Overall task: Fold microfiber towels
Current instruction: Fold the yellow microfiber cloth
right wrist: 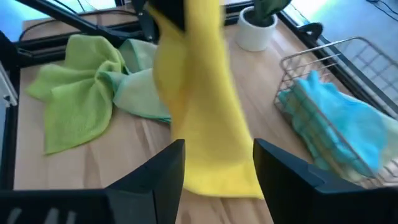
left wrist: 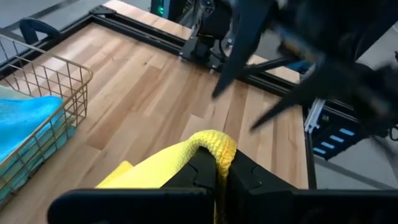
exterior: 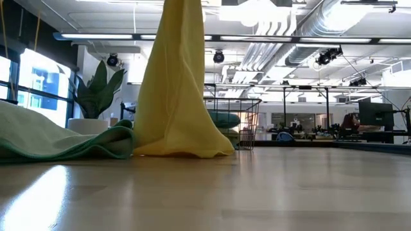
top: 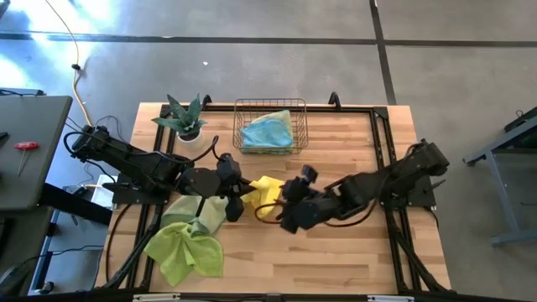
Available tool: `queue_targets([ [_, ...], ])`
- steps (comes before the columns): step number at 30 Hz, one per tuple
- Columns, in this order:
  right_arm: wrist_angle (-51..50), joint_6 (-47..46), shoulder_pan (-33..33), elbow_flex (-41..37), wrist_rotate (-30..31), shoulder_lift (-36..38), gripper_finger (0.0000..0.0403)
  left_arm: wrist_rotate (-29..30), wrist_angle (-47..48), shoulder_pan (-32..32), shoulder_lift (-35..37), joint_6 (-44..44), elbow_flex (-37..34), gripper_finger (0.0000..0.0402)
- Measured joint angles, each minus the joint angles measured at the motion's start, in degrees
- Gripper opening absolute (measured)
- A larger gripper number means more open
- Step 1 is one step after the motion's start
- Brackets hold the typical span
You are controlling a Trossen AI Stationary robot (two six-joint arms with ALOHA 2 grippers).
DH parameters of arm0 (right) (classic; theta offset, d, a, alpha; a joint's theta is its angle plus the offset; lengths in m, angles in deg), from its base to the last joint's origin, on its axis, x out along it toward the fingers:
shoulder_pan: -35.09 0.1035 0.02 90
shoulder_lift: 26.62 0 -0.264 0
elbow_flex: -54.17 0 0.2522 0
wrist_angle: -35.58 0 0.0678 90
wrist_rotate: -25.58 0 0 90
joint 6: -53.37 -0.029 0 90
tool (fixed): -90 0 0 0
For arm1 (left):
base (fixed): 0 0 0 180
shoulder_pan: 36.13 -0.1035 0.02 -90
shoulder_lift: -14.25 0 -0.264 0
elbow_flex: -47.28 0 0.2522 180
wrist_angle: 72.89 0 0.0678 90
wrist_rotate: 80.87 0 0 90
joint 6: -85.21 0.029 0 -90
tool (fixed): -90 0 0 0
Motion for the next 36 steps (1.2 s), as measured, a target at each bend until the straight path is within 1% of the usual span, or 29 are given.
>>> queue_targets([
  [2, 1.3, -0.6, 0.0, 0.0, 0.0, -2.4, 0.0181, -0.1, 0.4, 0.0, 0.0, 0.0, 0.0, 0.0000],
  [4, 0.8, -4.0, 0.5, 0.0, 0.5, -4.7, 0.0181, -0.2, 0.9, 0.0, 0.0, 0.0, 0.0, 0.0000],
  [5, 0.3, -6.3, 0.9, 0.0, 2.1, -5.9, 0.0181, -0.2, 1.1, 0.0, 0.0, 0.0, 0.0, 0.0000],
  [8, -0.9, -14.9, 3.6, 0.0, 9.9, -9.5, 0.0181, -1.0, 1.5, 0.0, 0.0, 0.5, 0.0, 0.0000],
  [10, -1.5, -20.7, 5.0, 0.0, 12.5, -11.3, 0.0181, -2.5, 1.9, 0.0, 0.0, 0.6, 0.0, 0.0000],
  [13, 1.0, -24.0, 5.7, 0.0, 12.5, -12.5, 0.0181, -4.5, 2.3, -0.7, 0.0, 0.6, 0.0, 0.0000],
  [16, 4.4, -24.9, 4.9, 0.0, 12.0, -12.4, 0.0181, -7.8, 2.2, -2.1, 0.0, 0.3, 0.0, 0.0000],
  [18, 3.7, -28.6, 4.2, 0.0, 10.2, -12.4, 0.0180, -9.4, 2.2, -3.3, 0.0, 0.2, 0.0, 0.0000],
  [21, -0.5, -33.5, 3.5, 0.0, 6.6, -12.1, 0.0180, -12.2, 2.5, -5.3, 0.6, 0.3, 0.0, 0.0000],
  [23, -4.2, -33.5, 3.5, 0.0, 4.6, -10.9, 0.0180, -13.6, 2.5, -6.4, 0.6, 0.8, 0.1, 0.0000],
  [25, -8.6, -33.5, 3.8, 0.0, 3.4, -7.9, 0.0180, -14.3, 2.6, -7.1, 0.7, 1.1, 0.1, 0.0000],
  [31, -22.8, -33.2, 3.8, 0.0, 1.4, 4.3, 0.0180, -14.7, 2.5, -8.6, 0.9, 2.2, 0.1, 0.0000],
  [34, -27.6, -33.6, 3.8, 0.1, 2.8, 9.5, 0.0180, -14.7, 2.2, -9.5, 0.9, 2.2, 0.1, 0.0000],
  [36, -29.7, -34.1, 4.0, 0.1, 5.1, 10.5, 0.0181, -14.7, 2.1, -10.3, 0.9, 2.0, 0.1, 0.0000],
])
